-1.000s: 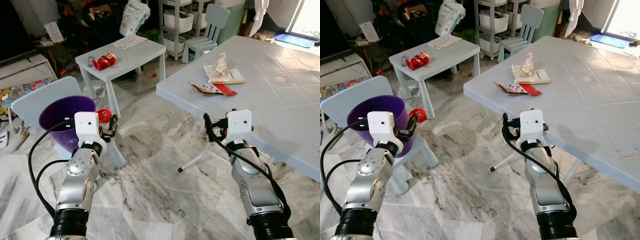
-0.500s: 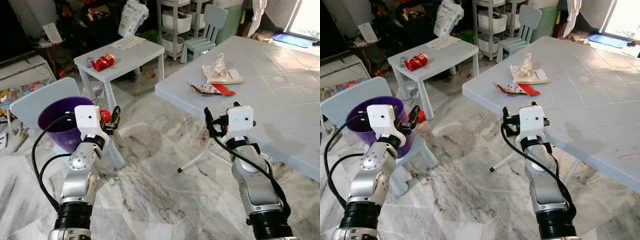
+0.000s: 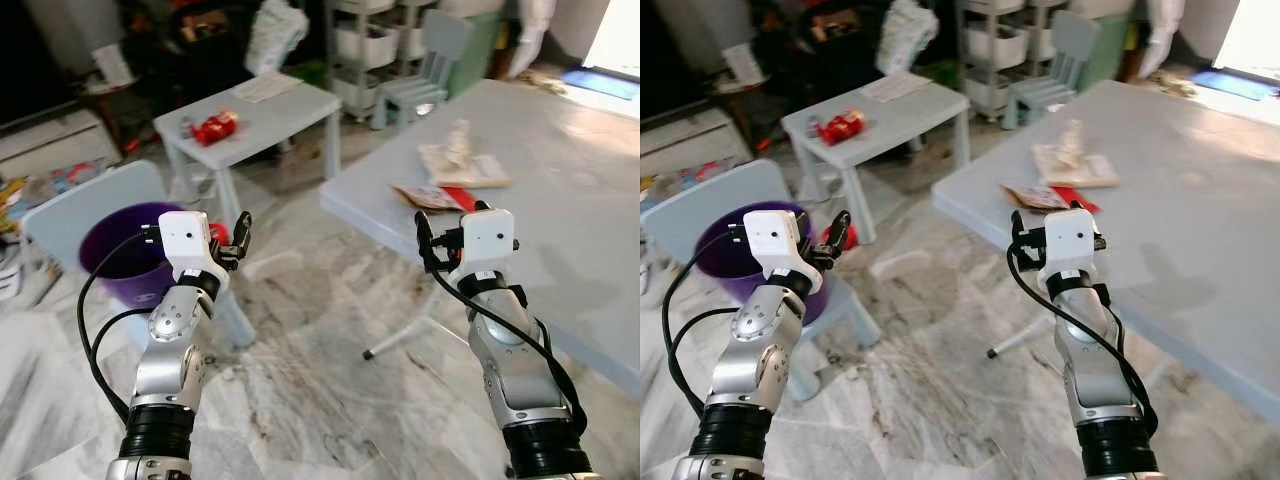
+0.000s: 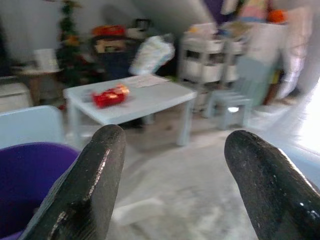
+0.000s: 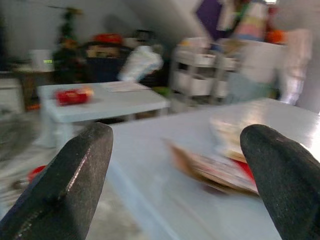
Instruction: Picking trash to rubbish bin
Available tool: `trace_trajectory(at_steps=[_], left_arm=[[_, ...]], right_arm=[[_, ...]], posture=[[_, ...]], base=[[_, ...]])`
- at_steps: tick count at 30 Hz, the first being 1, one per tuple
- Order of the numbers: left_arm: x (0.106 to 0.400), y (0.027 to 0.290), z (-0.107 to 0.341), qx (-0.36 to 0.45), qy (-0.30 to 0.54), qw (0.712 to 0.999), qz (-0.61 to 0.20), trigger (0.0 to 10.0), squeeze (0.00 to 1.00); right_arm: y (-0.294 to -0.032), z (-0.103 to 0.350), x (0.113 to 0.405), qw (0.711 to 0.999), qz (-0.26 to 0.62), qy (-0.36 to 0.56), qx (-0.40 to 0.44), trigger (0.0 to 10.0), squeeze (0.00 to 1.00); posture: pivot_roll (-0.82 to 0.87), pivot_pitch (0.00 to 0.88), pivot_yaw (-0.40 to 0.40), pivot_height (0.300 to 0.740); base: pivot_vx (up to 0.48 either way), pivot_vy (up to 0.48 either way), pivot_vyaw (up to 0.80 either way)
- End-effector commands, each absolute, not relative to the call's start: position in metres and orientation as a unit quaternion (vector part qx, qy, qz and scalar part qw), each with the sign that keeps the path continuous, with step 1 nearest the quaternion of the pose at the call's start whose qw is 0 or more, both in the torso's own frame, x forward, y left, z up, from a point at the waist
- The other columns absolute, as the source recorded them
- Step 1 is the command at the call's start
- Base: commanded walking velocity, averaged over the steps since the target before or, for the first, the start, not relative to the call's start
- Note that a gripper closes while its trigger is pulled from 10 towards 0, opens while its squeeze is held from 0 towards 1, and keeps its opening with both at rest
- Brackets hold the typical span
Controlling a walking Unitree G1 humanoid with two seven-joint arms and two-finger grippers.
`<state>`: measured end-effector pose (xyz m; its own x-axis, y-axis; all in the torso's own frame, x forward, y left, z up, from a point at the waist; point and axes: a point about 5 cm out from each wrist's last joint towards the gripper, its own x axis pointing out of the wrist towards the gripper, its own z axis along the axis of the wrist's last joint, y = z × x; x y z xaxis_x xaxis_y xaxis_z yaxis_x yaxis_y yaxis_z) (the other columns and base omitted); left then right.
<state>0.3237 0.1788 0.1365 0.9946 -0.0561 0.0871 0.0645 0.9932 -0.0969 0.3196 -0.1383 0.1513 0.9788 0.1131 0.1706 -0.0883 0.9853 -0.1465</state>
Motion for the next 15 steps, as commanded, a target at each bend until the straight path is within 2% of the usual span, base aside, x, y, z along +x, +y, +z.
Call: trace_trajectory(at_steps=[1, 11, 15], left_arm=[[0.3262, 0.1718, 0.1399, -0.05, -0.047, 0.997, -0.045, 10.0, 0.0], [0.3244, 0.1705, 0.1368, -0.048, -0.038, 0.997, -0.045, 10.0, 0.0], [0.3243, 0.1696, 0.1343, -0.048, -0.027, 0.998, -0.042, 10.0, 0.0]], right_arm=[[-0.1458, 0.1536, 0.3198, 0.992, 0.042, -0.094, -0.074, 10.0, 0.0], [-0.1435, 0.1508, 0.3199, 0.992, 0.045, -0.09, -0.074, 10.0, 0.0], [-0.1434, 0.1507, 0.32, 0.992, 0.044, -0.089, -0.074, 10.0, 0.0]], posture=[[0.0, 0.0, 0.033, 0.74], [0.0, 0.0, 0.031, 0.74], [0.0, 0.0, 0.032, 0.74]], base=[[0.472, 0.0, 0.0], [0.465, 0.0, 0.0], [0.072, 0.0, 0.0]])
